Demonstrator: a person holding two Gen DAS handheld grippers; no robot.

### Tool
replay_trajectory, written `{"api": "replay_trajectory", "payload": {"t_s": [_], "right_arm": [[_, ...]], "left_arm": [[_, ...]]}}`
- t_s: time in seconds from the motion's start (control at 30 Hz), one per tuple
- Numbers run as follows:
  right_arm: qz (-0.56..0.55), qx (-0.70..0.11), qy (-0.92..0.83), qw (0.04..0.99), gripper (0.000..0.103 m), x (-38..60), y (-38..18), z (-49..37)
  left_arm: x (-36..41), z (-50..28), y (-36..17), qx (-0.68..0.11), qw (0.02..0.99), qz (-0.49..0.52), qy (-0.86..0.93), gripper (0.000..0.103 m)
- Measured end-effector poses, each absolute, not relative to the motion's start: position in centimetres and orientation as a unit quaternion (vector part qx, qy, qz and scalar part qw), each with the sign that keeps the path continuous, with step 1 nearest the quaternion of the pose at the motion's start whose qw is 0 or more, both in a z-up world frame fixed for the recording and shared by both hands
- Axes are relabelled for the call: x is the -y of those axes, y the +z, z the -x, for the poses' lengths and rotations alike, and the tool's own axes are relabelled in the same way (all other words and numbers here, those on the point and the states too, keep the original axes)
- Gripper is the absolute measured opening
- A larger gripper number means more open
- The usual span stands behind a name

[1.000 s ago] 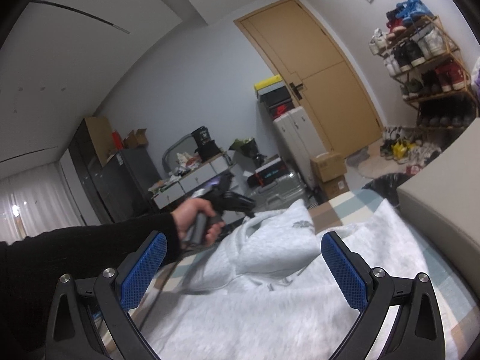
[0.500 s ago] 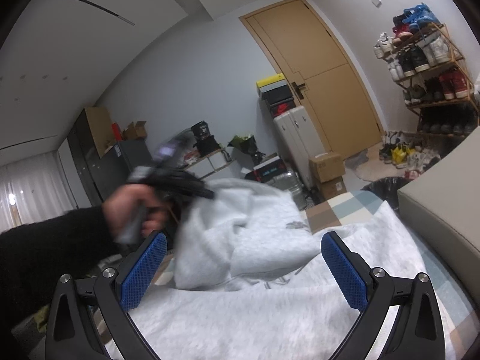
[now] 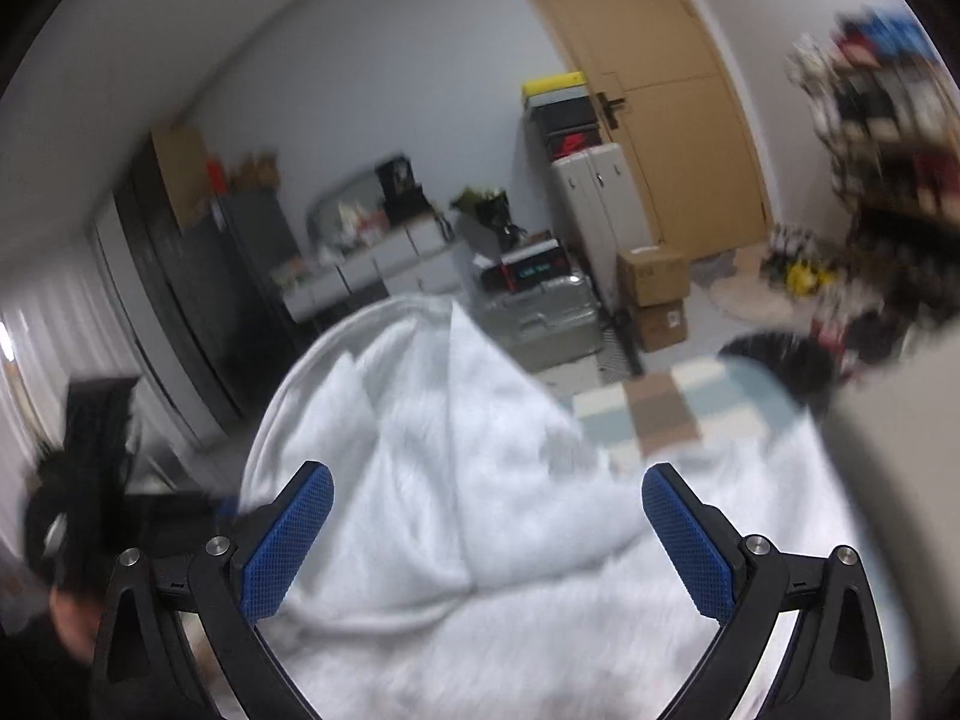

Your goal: Fold large clothes

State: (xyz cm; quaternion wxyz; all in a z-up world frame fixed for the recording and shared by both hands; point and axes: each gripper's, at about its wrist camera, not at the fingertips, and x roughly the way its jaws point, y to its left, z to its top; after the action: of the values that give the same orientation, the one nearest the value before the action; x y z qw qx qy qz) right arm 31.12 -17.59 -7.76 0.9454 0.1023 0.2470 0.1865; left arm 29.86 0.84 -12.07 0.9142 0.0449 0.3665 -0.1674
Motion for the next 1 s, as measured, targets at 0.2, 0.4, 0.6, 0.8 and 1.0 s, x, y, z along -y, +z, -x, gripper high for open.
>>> {"api": "replay_trajectory", "payload": {"t_s": [0.2, 0.4, 0.6, 0.8, 1.0], "right_arm": [[0.026, -0.364, 0.178, 0.914, 0.102, 10.5, -7.4, -42.6], [0.096, -0.442, 0.152, 0.879, 0.008, 7.1, -11.1, -48.3], [0.09, -0.32, 0.175, 0.927, 0.008, 8.9, -6.8, -41.8], [0.088, -0.25, 0.186, 0.946, 0.008, 10.6, -4.9, -35.5], [0.056, -0.245, 0.184, 0.95, 0.008, 12.3, -5.5, -33.0]], "left_arm": [[-0.5, -28.1, -11.9, -0.36, 0.914, -0.02, -0.185, 0.004], [-1.8, -28.9, -11.6, -0.372, 0.912, -0.003, -0.175, 0.009], [-5.2, -29.6, -8.5, -0.346, 0.923, 0.072, -0.154, 0.079], [-5.8, -29.6, -6.1, -0.326, 0.927, 0.106, -0.149, 0.083], [-4.7, -33.4, -9.9, -0.399, 0.891, 0.123, -0.179, 0.032]]}}
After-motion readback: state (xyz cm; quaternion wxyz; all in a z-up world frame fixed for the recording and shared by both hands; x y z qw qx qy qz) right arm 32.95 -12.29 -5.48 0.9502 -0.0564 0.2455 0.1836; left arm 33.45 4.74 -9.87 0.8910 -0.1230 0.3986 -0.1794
